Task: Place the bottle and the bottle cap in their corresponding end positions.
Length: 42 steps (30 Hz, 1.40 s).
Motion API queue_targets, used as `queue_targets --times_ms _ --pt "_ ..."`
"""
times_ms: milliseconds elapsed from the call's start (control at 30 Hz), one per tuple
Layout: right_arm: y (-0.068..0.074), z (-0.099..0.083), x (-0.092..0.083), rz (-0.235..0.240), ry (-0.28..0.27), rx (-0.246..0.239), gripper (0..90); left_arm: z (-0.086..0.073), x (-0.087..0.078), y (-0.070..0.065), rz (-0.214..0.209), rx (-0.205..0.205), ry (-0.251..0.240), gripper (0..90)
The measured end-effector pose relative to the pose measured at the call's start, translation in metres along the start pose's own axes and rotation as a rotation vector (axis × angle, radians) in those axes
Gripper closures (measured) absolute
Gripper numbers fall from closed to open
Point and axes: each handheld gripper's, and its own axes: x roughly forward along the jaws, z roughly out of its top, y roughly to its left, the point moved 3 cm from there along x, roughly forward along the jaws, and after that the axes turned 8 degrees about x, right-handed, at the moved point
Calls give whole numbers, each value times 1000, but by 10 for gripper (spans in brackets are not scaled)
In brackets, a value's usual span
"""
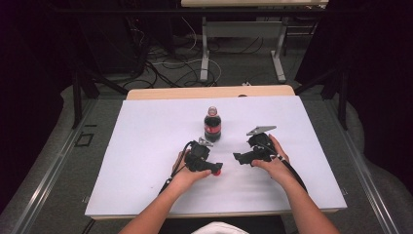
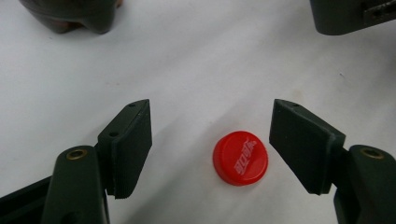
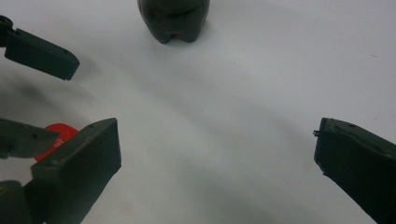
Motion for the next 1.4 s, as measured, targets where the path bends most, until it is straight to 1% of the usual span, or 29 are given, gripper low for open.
queue_targets --times_ms 33,67,100,133,200,233,267,300,367,400,433,533,567,600,667,700,733,767,800,833,900,933,1000,1033,1133,1200,1300,1367,1400 --pt "0 0 0 0 -3 4 0 1 -3 2 -1 -8 -7 299" --pt "0 0 -1 -1 -7 6 0 2 -6 4 4 0 -13 299" --pt "0 1 -1 -2 -8 6 1 3 -9 6 8 1 -35 298" --pt "-1 1 -1 -1 -9 4 0 3 -12 9 11 1 -35 299" --pt "-1 1 -1 -2 -8 6 1 4 -19 13 11 -13 -43 295" --pt "-1 1 -1 -3 -7 5 0 4 -22 14 21 -37 -55 292" --pt "-2 1 -2 -6 -8 3 0 4 -25 18 33 -33 -64 282" --pt "-2 1 -2 -7 -7 5 0 4 -28 20 36 -53 -74 278" --pt "-3 1 -3 -7 -9 10 0 1 -33 26 44 -66 -75 277" --pt "-4 1 -4 -9 -13 9 0 -1 -35 29 62 -75 -82 269" --pt "-4 1 -4 -8 -26 10 0 -2 -38 33 72 -80 -88 244" --pt "-7 1 -6 -14 -19 21 0 -8 -48 43 84 -93 -103 215" --pt "-8 1 -7 -13 -21 15 0 -10 -51 46 85 -94 -110 200" --pt "-8 2 -7 -14 -24 26 0 -12 -54 49 88 -94 -114 175" --pt "-10 2 -9 -13 -24 31 0 -16 -60 55 98 -119 -136 131" --pt "-11 2 -9 -17 -29 31 0 -18 -64 58 108 -121 -140 92" --pt "-12 2 -10 -21 -29 33 0 -20 -66 61 124 -135 -155 41" --pt "-13 2 -11 -20 -31 37 1 -22 -70 65 141 -130 -155 3" --pt "-14 2 -11 -25 -37 35 0 -25 -74 68 157 -128 -151 4" --pt "-15 2 -12 -25 -35 46 0 -28 -78 72 161 -138 -158 4" --pt "-17 3 -14 -28 -42 43 0 -34 -85 79 169 -163 -169 4" --pt "-18 3 -14 -31 -42 54 0 -38 -88 83 176 -172 -173 4" --pt "-21 3 -15 -31 -49 57 0 -45 -93 90 189 -181 -185 4" --pt "-22 3 -16 -33 -49 58 1 -50 -96 94 198 -166 -181 4" --pt "-25 3 -17 -41 -60 67 1 -63 -102 104 226 -214 -204 5" --pt "-26 3 -17 -41 -60 78 1 -72 -106 112 236 -235 -215 14" --pt "-29 1 -17 -53 -56 77 0 -84 -111 121 264 -276 -217 26" --pt "-32 0 -16 -52 -54 81 1 -91 -113 126 282 -283 -207 26" --pt "-32 0 -15 -54 -51 90 1 -95 -114 129 304 -283 -204 26"
